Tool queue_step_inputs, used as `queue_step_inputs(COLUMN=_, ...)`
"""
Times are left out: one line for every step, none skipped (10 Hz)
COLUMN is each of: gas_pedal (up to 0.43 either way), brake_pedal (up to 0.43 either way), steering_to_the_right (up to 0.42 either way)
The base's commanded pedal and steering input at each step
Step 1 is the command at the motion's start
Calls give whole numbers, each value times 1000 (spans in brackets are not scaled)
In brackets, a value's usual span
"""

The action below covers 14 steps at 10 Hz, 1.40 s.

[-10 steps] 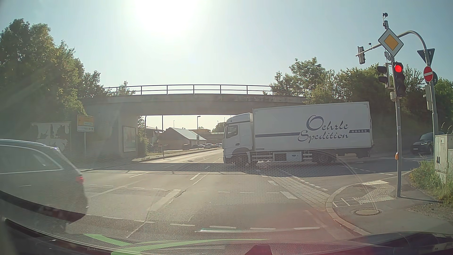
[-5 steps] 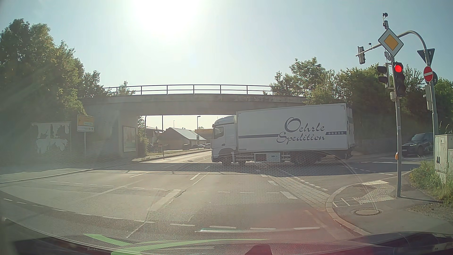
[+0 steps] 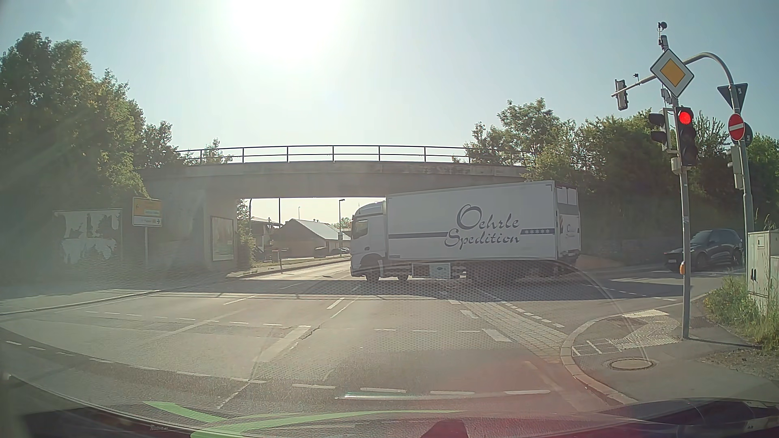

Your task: Follow the waypoints while adhering to traffic rules and regulations

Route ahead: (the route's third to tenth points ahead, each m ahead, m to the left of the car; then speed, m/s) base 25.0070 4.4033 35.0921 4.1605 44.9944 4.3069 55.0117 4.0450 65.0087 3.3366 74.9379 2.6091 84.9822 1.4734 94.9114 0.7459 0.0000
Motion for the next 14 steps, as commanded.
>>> queue_step_inputs(gas_pedal=0, brake_pedal=305, steering_to_the_right=7)
queue_step_inputs(gas_pedal=0, brake_pedal=305, steering_to_the_right=8)
queue_step_inputs(gas_pedal=0, brake_pedal=305, steering_to_the_right=8)
queue_step_inputs(gas_pedal=0, brake_pedal=305, steering_to_the_right=8)
queue_step_inputs(gas_pedal=0, brake_pedal=305, steering_to_the_right=8)
queue_step_inputs(gas_pedal=0, brake_pedal=305, steering_to_the_right=8)
queue_step_inputs(gas_pedal=0, brake_pedal=305, steering_to_the_right=7)
queue_step_inputs(gas_pedal=0, brake_pedal=305, steering_to_the_right=8)
queue_step_inputs(gas_pedal=0, brake_pedal=305, steering_to_the_right=8)
queue_step_inputs(gas_pedal=0, brake_pedal=305, steering_to_the_right=7)
queue_step_inputs(gas_pedal=0, brake_pedal=305, steering_to_the_right=8)
queue_step_inputs(gas_pedal=0, brake_pedal=305, steering_to_the_right=8)
queue_step_inputs(gas_pedal=0, brake_pedal=305, steering_to_the_right=8)
queue_step_inputs(gas_pedal=0, brake_pedal=311, steering_to_the_right=8)
